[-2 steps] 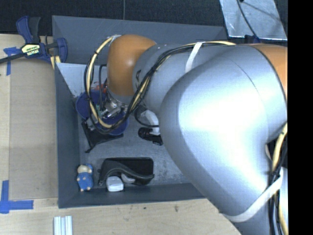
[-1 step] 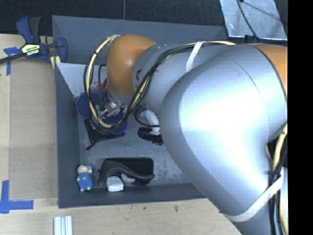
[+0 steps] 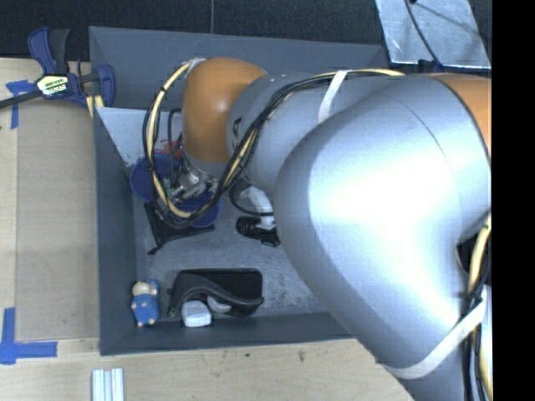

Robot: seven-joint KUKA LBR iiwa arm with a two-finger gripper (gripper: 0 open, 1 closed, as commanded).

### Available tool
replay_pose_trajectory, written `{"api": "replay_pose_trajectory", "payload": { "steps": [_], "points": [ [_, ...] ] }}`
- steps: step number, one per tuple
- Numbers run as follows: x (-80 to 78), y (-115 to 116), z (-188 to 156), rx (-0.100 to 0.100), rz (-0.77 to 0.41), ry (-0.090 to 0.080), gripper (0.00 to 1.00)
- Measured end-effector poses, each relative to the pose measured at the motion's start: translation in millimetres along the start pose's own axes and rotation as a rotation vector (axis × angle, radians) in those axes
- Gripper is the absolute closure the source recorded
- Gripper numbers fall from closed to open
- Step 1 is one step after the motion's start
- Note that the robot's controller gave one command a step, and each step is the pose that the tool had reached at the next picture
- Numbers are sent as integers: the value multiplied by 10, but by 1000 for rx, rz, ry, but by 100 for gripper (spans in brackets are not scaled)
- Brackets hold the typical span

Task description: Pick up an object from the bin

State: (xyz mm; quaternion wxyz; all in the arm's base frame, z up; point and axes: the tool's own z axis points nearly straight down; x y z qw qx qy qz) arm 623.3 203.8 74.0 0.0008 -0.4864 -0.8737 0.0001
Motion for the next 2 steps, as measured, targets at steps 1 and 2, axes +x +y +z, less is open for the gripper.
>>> {"api": "replay_pose_trajectory", "payload": {
  "steps": [1, 2],
  "points": [
    [-3, -1, -58, -1, -3, -2, 100],
    [-18, 19, -898, -10, -7, -4, 100]
  ]
}}
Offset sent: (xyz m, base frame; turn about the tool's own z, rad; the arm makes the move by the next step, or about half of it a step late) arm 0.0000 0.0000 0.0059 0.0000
